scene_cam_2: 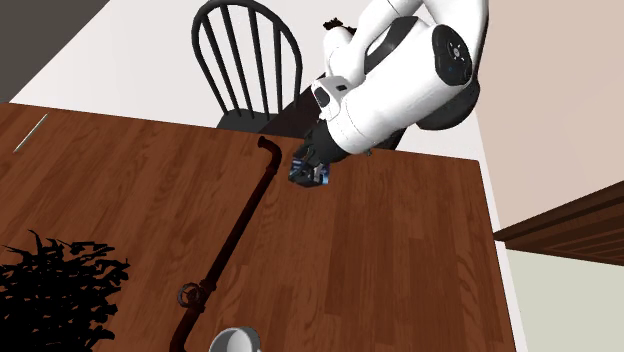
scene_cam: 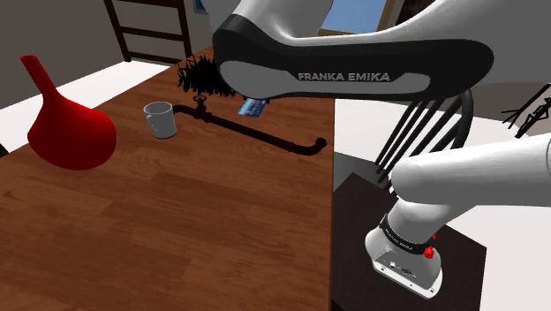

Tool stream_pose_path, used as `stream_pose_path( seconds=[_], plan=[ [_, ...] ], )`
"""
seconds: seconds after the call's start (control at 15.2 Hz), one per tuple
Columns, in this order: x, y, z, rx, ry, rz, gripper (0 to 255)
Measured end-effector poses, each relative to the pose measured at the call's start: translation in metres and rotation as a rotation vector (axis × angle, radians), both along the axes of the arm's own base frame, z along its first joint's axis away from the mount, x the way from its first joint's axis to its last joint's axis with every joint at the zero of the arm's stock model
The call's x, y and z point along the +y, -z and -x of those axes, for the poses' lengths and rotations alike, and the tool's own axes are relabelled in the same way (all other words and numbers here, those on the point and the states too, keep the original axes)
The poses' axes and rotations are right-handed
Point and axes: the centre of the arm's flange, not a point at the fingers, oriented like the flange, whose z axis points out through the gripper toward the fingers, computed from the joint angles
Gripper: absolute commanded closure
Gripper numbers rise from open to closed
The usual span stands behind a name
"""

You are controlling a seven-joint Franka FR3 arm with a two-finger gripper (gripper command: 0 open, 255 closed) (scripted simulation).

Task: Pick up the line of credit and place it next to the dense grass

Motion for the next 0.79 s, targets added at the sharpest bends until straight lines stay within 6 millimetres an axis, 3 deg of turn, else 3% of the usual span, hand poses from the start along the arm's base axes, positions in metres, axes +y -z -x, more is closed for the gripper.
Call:
stream_pose_path(
  seconds=[0.79],
  plan=[
    [-0.128,-0.001,-0.099,0.000,0.000,0.000,255]
  ],
)
